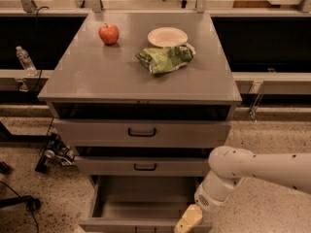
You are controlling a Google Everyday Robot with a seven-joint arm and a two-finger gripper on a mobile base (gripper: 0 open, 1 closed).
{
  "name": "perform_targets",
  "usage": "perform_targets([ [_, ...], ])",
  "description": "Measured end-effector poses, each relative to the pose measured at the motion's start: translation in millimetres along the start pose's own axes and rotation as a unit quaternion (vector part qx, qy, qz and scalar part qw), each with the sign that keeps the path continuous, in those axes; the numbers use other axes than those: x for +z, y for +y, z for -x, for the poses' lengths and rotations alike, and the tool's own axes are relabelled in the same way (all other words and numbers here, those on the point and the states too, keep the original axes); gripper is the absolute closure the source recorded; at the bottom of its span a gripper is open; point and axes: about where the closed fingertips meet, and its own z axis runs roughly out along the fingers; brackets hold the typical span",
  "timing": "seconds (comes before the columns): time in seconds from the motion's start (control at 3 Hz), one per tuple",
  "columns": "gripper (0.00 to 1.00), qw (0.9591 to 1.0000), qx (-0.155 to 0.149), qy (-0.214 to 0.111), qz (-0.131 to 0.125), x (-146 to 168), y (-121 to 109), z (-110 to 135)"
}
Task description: Close bottom drawer
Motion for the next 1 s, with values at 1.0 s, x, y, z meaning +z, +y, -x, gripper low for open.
perform_targets([
  [1.0,0.0,0.9875,0.147,0.05,0.027,135,-89,-27],
])
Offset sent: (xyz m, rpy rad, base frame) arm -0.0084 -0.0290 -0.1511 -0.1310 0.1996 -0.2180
